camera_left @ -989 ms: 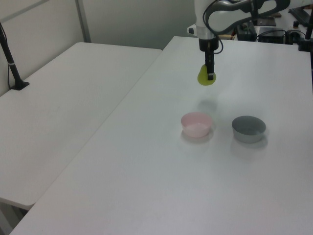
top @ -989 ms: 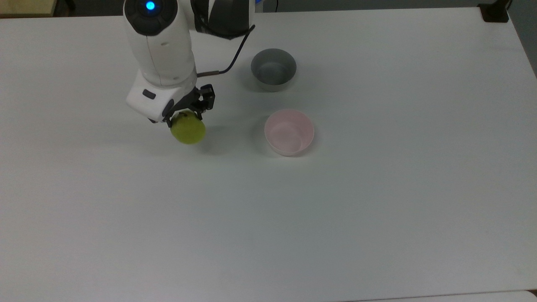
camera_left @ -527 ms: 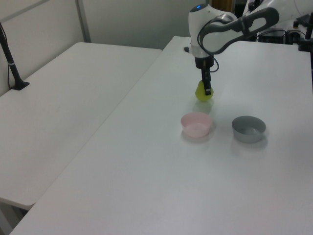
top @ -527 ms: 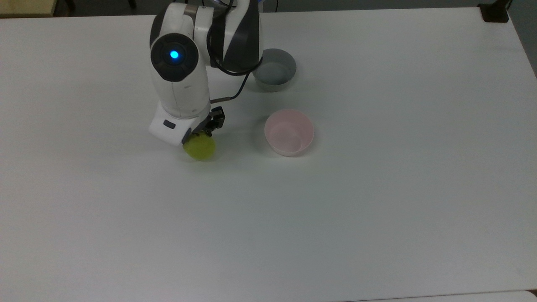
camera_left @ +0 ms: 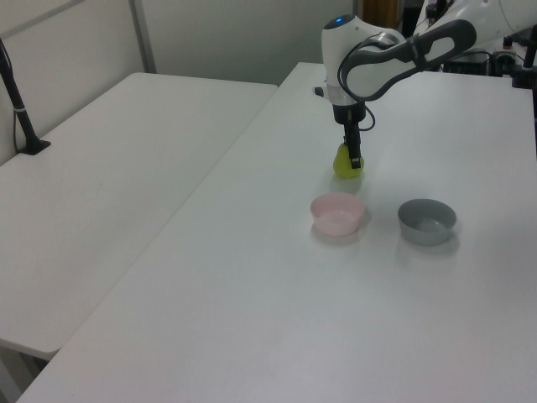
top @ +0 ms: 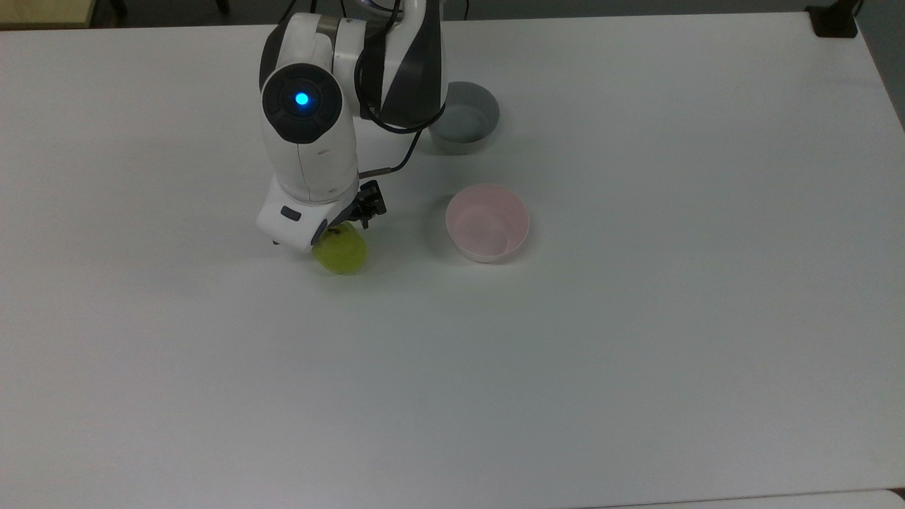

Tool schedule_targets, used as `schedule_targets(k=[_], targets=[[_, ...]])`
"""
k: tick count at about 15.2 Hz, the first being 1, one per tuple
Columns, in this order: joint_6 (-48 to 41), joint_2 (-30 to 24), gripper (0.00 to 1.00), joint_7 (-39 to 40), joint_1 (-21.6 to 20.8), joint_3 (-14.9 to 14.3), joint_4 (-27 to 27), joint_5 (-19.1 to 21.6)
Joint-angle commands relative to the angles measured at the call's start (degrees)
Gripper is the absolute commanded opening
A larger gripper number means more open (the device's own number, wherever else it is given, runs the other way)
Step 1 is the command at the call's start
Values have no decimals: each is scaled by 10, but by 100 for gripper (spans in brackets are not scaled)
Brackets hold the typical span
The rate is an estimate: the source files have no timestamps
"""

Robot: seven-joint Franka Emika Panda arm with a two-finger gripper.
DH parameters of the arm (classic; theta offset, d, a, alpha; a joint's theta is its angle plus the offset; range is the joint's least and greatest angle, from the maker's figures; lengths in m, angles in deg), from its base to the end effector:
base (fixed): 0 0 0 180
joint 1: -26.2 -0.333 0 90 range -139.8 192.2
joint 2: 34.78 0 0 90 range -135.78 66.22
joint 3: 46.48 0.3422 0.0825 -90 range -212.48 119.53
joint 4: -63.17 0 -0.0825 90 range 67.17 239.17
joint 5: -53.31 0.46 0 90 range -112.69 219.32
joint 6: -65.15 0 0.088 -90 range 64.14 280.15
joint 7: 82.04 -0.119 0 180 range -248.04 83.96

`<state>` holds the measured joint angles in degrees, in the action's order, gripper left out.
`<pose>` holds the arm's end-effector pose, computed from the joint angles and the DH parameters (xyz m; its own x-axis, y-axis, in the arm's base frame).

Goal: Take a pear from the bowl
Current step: 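Open the gripper, release the pear, and raise the gripper away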

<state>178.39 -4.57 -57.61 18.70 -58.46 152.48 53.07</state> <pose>0.7580 -0.0408 0.3118 0.9243 0.3570 -0.1353 0.3670 -0.9285 0.0572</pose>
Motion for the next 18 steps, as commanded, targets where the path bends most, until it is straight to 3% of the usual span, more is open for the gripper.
schedule_targets(k=[1, 6, 12, 18], targets=[[1, -42, 100, -36, -3, -2, 16, 3], [-5, -123, 100, -89, -2, -1, 14, 2], [-86, -197, 100, -123, 2, 0, 9, 2], [-128, -215, 100, -144, 6, 2, -2, 2]])
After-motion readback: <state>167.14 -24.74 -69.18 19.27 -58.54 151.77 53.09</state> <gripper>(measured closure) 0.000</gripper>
